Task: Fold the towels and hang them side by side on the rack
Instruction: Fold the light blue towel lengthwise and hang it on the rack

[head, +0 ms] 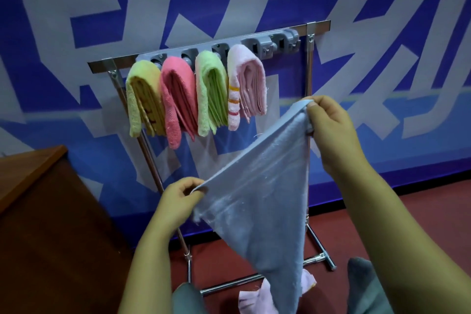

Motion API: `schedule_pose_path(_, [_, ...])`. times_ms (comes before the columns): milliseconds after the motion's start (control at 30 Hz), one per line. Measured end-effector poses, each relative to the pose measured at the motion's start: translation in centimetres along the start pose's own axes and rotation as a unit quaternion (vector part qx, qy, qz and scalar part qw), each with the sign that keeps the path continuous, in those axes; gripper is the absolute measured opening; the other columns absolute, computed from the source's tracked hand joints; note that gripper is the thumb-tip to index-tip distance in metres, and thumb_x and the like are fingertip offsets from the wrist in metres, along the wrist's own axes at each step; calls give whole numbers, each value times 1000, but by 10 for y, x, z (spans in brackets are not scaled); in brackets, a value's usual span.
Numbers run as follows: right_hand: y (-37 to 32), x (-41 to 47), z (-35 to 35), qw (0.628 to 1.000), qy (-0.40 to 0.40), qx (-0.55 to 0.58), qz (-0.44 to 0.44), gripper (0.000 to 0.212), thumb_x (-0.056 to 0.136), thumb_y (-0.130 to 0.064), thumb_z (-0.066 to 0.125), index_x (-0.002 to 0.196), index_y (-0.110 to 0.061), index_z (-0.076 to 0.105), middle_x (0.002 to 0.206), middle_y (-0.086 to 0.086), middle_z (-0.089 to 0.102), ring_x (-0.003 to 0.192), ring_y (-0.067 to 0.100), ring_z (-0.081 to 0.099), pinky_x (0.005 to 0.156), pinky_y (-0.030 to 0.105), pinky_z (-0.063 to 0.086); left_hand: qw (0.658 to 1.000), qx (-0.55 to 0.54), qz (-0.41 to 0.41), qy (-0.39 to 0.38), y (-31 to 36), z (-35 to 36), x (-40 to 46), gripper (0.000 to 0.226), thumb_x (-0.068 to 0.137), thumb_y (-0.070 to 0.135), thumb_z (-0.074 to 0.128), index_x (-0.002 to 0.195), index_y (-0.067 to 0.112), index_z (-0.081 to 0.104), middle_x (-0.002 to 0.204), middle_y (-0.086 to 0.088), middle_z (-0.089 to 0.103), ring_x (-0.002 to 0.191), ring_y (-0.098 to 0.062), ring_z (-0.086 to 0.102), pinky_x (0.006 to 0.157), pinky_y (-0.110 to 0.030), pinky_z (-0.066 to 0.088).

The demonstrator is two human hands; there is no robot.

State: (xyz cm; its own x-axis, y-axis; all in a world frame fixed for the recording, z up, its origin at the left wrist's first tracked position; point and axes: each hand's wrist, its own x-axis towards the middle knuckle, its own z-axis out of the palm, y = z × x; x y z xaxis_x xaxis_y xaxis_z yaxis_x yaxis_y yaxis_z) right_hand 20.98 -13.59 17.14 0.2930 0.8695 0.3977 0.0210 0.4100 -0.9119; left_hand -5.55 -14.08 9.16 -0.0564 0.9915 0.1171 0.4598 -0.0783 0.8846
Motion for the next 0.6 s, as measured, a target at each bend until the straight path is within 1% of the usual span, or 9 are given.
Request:
schedule_pose_path(67, [-1,5,-6,1000,12,8,5,23,93,-15,42,81,-22,60,80,-4,60,77,11,54,75,32,46,999,-23,-2,27,-7,-7,0,20,85,1,60,83,17,72,81,-1,72,76,-13,63,73,-29,50])
schedule_pose_path(133, [0,13,-14,1000,23,4,8,25,92,-15,42,77,-23,60,77,-3,59,76,12,53,73,33,45,993,-105,5,61,-10,-15,1,17,84,2,62,80,15,72,71,2,72,69,-8,64,70,-25,50])
schedule_pose_path(200, [1,19,-24,1000,19,-20,9,26,94,-16,43,77,-24,60,75,-2,58,74,13,51,72,33,45,967,-238,2,85,-8,-24,3,9,79,10,66,73,14,72,68,2,71,65,-8,65,64,-23,55])
schedule_pose_path(233, [2,22,-29,999,14,-49,4,26,95,-17,44,76,-25,59,74,-3,56,73,13,50,71,32,44,950,-299,3,94,-6,-28,4,6,72,17,68,70,14,73,68,2,71,64,-8,66,62,-21,55])
schedule_pose_path(300, [5,26,-38,991,8,-129,-16,25,96,-21,46,75,-26,58,71,-5,54,69,11,47,68,29,43,923,-367,23,115,-1,-34,8,13,60,26,70,66,14,72,66,3,71,62,-5,66,59,-17,55])
schedule_pose_path(367, [8,29,-46,978,20,-205,-38,23,96,-22,46,76,-25,56,71,-9,53,68,8,47,62,26,41,912,-386,45,129,6,-38,11,11,63,25,67,65,15,71,65,5,70,59,-3,65,56,-16,54])
schedule_pose_path(467, [12,30,-52,958,45,-277,-52,18,97,-27,46,83,-21,56,72,-12,52,69,9,46,56,24,37,914,-377,64,133,13,-42,17,9,69,26,63,64,20,68,65,6,68,59,-3,62,56,-15,53])
schedule_pose_path(533, [12,29,-56,960,52,-269,-52,20,95,-30,51,82,-17,58,70,-7,53,69,13,47,55,24,37,914,-373,77,138,17,-44,18,10,73,26,64,64,22,64,65,7,67,58,-3,60,55,-14,51])
schedule_pose_path(600, [9,28,-62,972,51,-226,-39,24,90,-31,58,81,-9,62,72,3,56,69,15,49,58,26,41,906,-385,94,150,20,-48,19,23,83,19,58,61,23,62,62,9,66,56,-1,60,53,-14,50])
